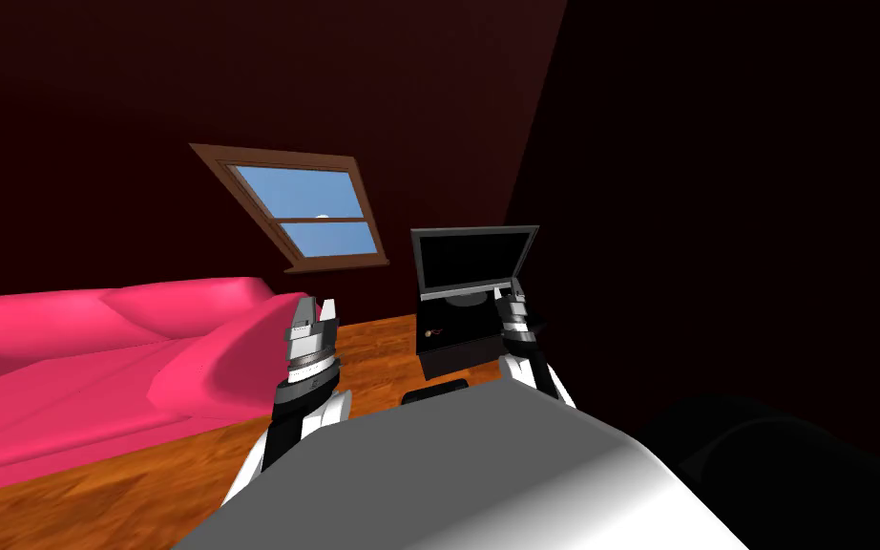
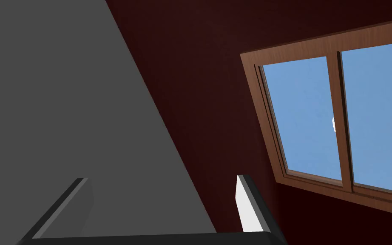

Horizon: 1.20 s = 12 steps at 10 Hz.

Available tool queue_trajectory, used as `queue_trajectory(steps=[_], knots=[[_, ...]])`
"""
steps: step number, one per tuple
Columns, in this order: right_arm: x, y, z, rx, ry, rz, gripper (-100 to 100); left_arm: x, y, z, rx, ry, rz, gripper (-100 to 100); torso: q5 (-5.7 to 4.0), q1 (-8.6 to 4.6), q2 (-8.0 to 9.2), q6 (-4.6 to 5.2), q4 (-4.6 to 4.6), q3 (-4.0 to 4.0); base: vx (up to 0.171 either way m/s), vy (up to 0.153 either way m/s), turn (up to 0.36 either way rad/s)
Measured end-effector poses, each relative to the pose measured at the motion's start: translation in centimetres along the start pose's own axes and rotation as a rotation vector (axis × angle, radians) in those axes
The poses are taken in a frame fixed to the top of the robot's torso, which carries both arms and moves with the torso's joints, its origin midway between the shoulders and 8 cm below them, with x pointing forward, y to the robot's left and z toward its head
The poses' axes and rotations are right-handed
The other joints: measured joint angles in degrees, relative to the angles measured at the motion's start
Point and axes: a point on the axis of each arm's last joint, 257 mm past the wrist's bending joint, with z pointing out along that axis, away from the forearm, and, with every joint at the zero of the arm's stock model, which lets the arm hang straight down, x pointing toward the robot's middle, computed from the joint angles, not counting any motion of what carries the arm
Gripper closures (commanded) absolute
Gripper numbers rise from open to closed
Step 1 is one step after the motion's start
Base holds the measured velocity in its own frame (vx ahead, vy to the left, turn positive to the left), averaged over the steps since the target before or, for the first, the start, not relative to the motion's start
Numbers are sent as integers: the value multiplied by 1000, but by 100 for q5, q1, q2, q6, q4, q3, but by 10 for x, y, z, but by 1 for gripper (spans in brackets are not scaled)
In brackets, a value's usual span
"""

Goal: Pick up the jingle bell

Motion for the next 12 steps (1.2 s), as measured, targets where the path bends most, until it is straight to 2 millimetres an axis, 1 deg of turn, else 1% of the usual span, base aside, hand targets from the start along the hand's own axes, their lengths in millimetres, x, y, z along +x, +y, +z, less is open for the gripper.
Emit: queue_trajectory(steps=[2, 4, 6, 7, 10, 12], knots=[[2, -7, -2, 20, 38, -59, -100, 0, 0, 0, 0, 0, 0, 0, 3, 13, 9, -2, 2, 5, -38, 55, 154], [4, -19, -6, 53, 87, -158, -100, 0, 0, 0, 0, 0, 0, 0, 7, 32, 17, -2, 4, 10, -48, 103, 214], [2, -41, -14, 103, 141, -286, -100, 0, 0, 0, 0, 0, 0, 0, 9, 40, 20, -2, 4, 11, -46, 123, 281], [-3, -54, -19, 131, 166, -356, -100, 0, 0, 0, 0, 0, 0, 0, 10, 48, 17, -4, 4, 10, -26, 82, 79], [-6, -72, -31, 177, 216, -488, -100, 0, 0, 0, 0, 0, 0, 0, 5, 18, 14, 2, 3, 8, -23, 65, 169], [-11, -85, -38, 213, 249, -579, -100, 0, 0, 0, 0, 0, 0, 0, 6, 20, 12, 2, 3, 7, -18, 77, 164]])
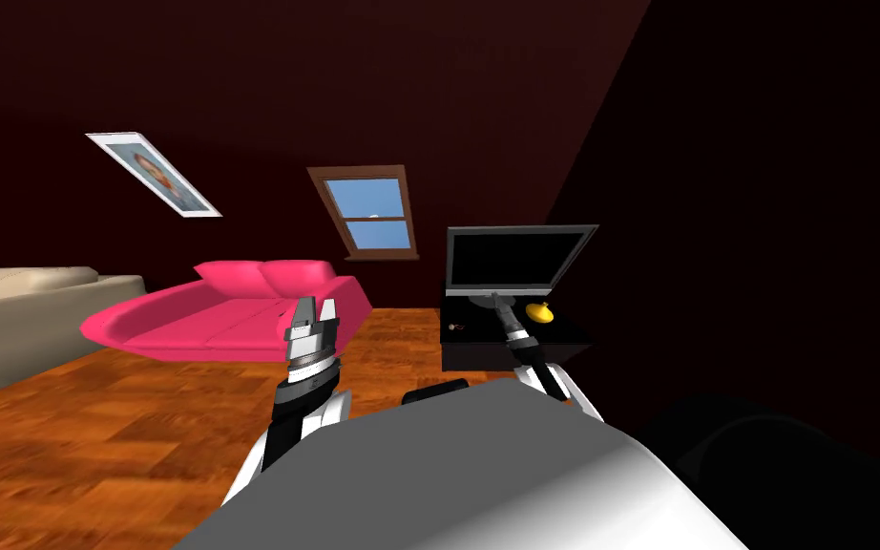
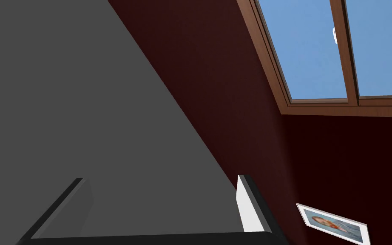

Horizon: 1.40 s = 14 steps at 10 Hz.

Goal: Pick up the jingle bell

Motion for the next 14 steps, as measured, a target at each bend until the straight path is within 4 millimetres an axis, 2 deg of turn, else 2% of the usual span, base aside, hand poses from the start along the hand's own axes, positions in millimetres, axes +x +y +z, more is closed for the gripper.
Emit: queue_trajectory(steps=[1, 6, 12, 14], knots=[[5, -17, -5, 28, 22, -53, -100, 0, 0, 0, 0, 0, 0, 0, 0, 8, 0, -3, -1, 0, -15, 75, 102], [15, -60, -26, 123, 115, -278, -100, 0, 0, 0, 0, 0, 0, 0, 1, 6, -5, 1, -1, -3, 2, 84, 205], [26, -130, -64, 255, 260, -567, -100, 0, 0, 0, 0, 0, 0, 0, 1, 0, -8, 2, -2, -5, 20, 83, 188], [26, -153, -83, 298, 316, -662, -100, 0, 0, 0, 0, 0, 0, 0, 1, 0, -10, 3, -2, -6, 39, 69, 190]])
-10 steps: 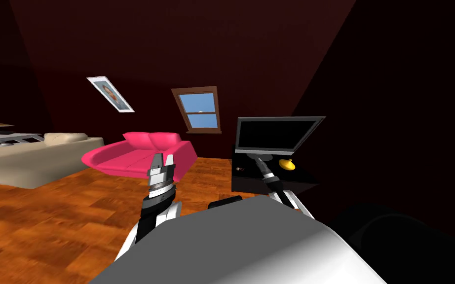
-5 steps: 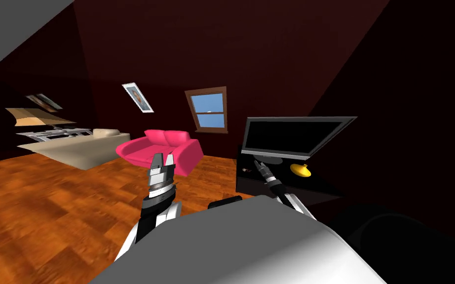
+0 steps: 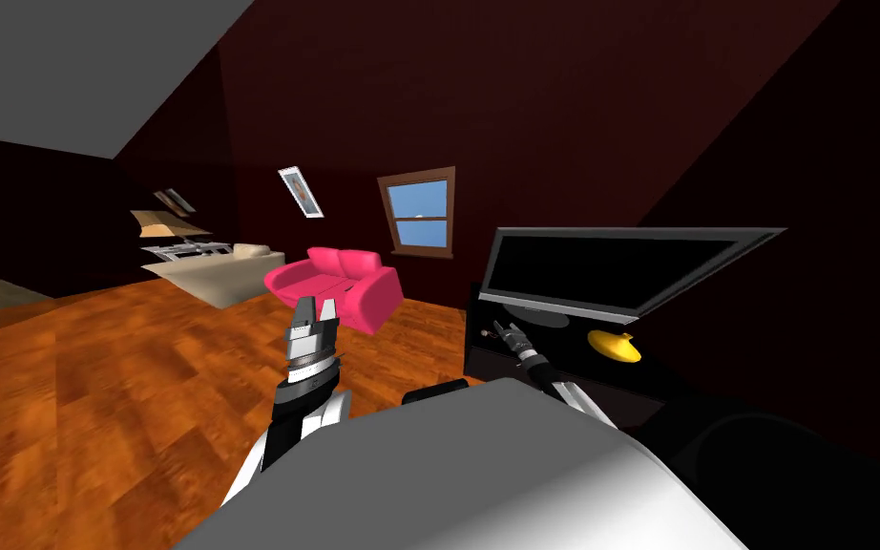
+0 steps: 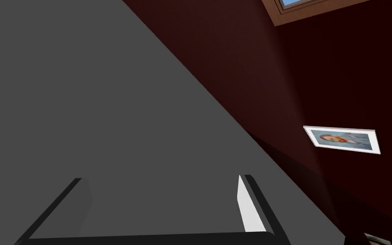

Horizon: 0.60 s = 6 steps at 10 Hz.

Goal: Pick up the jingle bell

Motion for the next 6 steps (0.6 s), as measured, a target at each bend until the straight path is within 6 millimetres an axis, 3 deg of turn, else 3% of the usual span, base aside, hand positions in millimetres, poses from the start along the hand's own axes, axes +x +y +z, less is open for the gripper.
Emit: queue_trajectory(steps=[6], knots=[[58, -63, -32, 110, 186, -281, -100, 0, 0, 0, 0, 0, 0, 0, 0, -1, -5, 1, -1, -3, 51, 68, 184]])
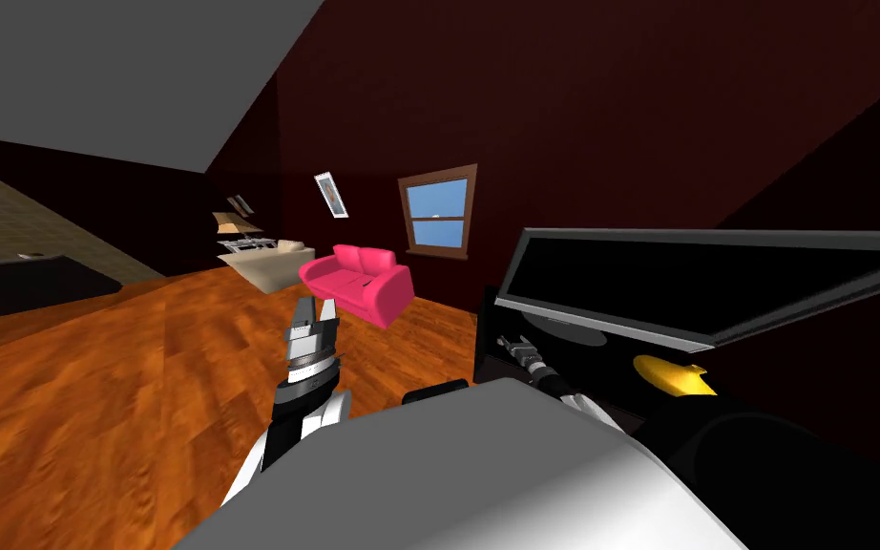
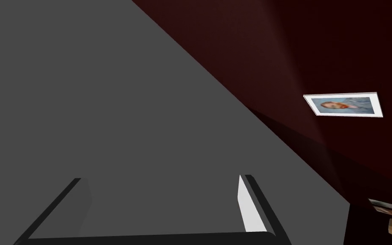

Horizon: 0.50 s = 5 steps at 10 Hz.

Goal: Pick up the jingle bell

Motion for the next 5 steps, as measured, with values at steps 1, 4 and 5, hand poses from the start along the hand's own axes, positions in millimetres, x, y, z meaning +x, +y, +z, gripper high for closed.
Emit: queue_trajectory(steps=[1, 4, 5], knots=[[19, -10, -5, 20, 41, -47, -100, 0, 0, 0, 0, 0, 0, 0, -1, 0, -4, -4, 0, -2, 54, 44, 115], [53, -34, -22, 54, 137, -175, -100, 0, 0, 0, 0, 0, 0, 0, -2, -8, -4, 1, -1, -2, 73, 44, 186], [67, -42, -29, 68, 176, -220, -100, 0, 0, 0, 0, 0, 0, 0, -1, -5, -9, -2, -1, -5, 70, 31, 134]])
